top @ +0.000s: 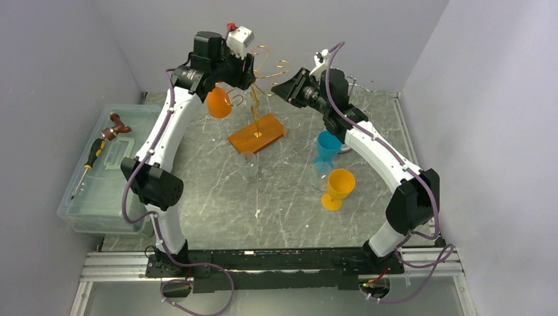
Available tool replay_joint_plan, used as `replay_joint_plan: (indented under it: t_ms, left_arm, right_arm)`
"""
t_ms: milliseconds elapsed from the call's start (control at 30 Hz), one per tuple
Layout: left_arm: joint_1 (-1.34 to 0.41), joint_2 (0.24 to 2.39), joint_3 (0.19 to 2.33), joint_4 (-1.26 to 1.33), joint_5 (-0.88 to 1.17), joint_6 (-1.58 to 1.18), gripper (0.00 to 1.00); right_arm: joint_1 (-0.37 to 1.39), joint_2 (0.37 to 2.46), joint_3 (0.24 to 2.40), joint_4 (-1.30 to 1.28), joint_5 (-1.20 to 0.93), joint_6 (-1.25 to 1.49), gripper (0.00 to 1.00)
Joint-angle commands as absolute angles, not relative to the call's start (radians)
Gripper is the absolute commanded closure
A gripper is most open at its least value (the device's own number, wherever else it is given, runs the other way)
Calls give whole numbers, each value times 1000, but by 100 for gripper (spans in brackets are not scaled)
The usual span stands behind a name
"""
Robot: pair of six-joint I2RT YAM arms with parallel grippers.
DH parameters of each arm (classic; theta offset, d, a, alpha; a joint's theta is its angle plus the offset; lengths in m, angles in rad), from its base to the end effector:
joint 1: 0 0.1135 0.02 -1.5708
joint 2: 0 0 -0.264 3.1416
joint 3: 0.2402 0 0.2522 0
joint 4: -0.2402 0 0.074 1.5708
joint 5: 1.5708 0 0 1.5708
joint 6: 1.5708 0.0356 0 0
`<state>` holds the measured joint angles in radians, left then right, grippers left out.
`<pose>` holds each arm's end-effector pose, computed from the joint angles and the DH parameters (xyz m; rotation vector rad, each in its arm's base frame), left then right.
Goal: Place the wine glass upside down on the wine glass rack
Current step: Adjust the wine rack at the center of the board.
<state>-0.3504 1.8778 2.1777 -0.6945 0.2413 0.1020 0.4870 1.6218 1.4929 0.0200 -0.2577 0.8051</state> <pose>0.3881 -0.1509 0.4531 0.5965 1.8825 -0.3994 0.3421 0.1914 0.3934 0.0790 1.8190 1.1634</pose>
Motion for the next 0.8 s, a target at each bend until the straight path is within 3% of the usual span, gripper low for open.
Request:
replay_joint_plan:
  t_ms: [0,367,767]
  left_arm:
    - [-354,1904,2222,-698,309,51,43]
    - [-354,1895,2176,-676,304,92,50]
    - [-355,1870,2134,-657,341,101,51]
  right_arm:
    - [510,1597,1495,43,-234,778,100]
    - [587,1564,1444,72,-184,792,100]
    - [623,1525,1387,73,-146,793,100]
